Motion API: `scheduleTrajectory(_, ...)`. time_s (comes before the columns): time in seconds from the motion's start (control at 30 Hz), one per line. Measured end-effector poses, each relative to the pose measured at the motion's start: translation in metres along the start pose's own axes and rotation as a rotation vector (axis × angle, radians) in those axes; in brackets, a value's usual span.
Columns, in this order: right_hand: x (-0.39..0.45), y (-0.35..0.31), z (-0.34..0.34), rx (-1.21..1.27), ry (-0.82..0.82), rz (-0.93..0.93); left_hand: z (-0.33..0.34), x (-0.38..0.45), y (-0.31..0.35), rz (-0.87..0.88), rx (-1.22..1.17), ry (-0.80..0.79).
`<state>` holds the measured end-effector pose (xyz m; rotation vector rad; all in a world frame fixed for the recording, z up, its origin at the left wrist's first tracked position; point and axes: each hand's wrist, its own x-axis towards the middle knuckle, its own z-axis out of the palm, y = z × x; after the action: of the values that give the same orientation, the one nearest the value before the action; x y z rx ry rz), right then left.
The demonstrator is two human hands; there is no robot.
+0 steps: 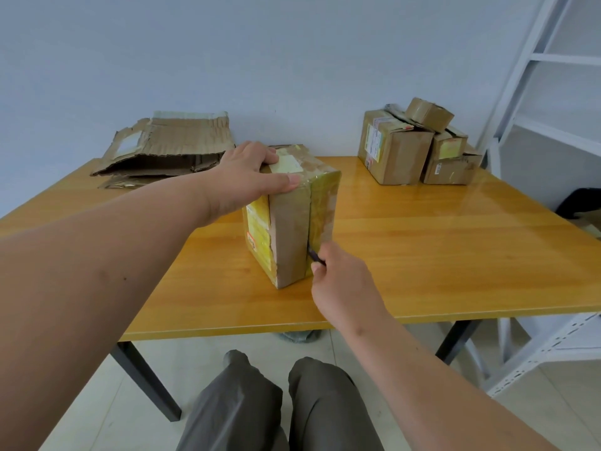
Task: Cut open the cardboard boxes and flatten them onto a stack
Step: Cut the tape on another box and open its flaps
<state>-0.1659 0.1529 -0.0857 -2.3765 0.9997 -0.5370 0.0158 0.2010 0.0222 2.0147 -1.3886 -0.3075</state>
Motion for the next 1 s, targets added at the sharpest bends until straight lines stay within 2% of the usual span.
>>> scheduleTrajectory(0.17,0.001,0.003,0.006,-0.179,-0.153,0.074,0.001,-0.001,-0.001,-0.006,0.000,0.001)
scheduleTrajectory(0.53,0.021,-0.015,0.000,-0.400,-0.341,0.105,-0.002,-0.003,-0.004,-0.014,0.004,-0.015)
scheduleTrajectory(0.63,0.029,-0.012,-0.004,-0.388,-0.408,0.111,-0.006,-0.005,-0.006,-0.017,-0.016,-0.032)
scheduleTrajectory(0.77,0.024,0.002,-0.027,-0.235,-0.493,0.158,-0.013,-0.009,-0.005,-0.015,-0.017,-0.102)
scheduleTrajectory(0.83,0.021,0.008,-0.044,-0.118,-0.423,0.172,-0.017,-0.010,-0.002,0.002,0.052,-0.165)
scheduleTrajectory(0.9,0.020,0.011,-0.057,0.076,-0.269,0.173,-0.022,-0.011,0.000,0.025,0.108,-0.204)
scheduleTrajectory(1.0,0.023,0.005,-0.070,0.225,-0.041,0.053,-0.026,-0.009,0.003,0.050,0.265,-0.196)
